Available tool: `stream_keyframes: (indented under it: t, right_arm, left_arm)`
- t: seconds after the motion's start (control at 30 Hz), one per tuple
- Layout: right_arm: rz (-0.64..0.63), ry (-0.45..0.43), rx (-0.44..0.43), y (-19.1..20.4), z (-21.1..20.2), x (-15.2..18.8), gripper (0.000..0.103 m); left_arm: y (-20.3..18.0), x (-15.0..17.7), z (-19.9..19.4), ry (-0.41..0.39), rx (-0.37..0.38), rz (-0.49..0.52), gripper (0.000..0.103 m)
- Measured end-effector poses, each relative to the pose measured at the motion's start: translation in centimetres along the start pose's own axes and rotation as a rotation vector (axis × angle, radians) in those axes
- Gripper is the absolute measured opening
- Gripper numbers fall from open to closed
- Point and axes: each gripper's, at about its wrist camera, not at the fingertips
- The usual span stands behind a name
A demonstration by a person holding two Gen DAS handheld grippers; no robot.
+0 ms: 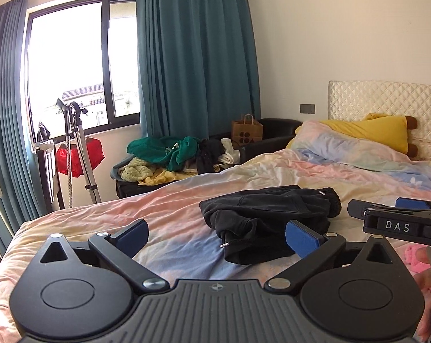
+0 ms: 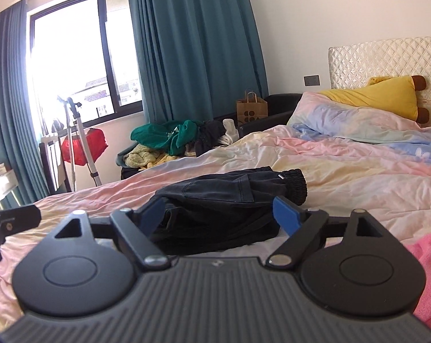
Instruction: Fold clothes
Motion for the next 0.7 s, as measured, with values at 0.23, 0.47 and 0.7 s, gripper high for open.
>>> stream_keyframes:
  t: [0.23,0.47,0.7]
  right_arm:
    - [0.025,0.064,0.017,0.8,1.3,1.4,0.093]
    - [0.009,0.059,0.041,1.3,1.4,1.7,0.093]
    - [-0.032,0.058,0.042,2.0,1.3,1.7,0.093]
  left_arm:
    - [1.8,1.5,1.9,0.038,0.001,-0.039,0.103]
    - [2.7,1.6,1.8,0.038,-0.021,-0.059,0.103]
    - [2.9,1.5,1.3,0.034,-0.023,-0.062,0.103]
Point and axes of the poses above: each gripper's, at about its wrist camera, not at the fingertips, and z roughly the way its jaws point, y to its left, x to its underside, and after that the axes turned 2 degrees about -z, right-handed
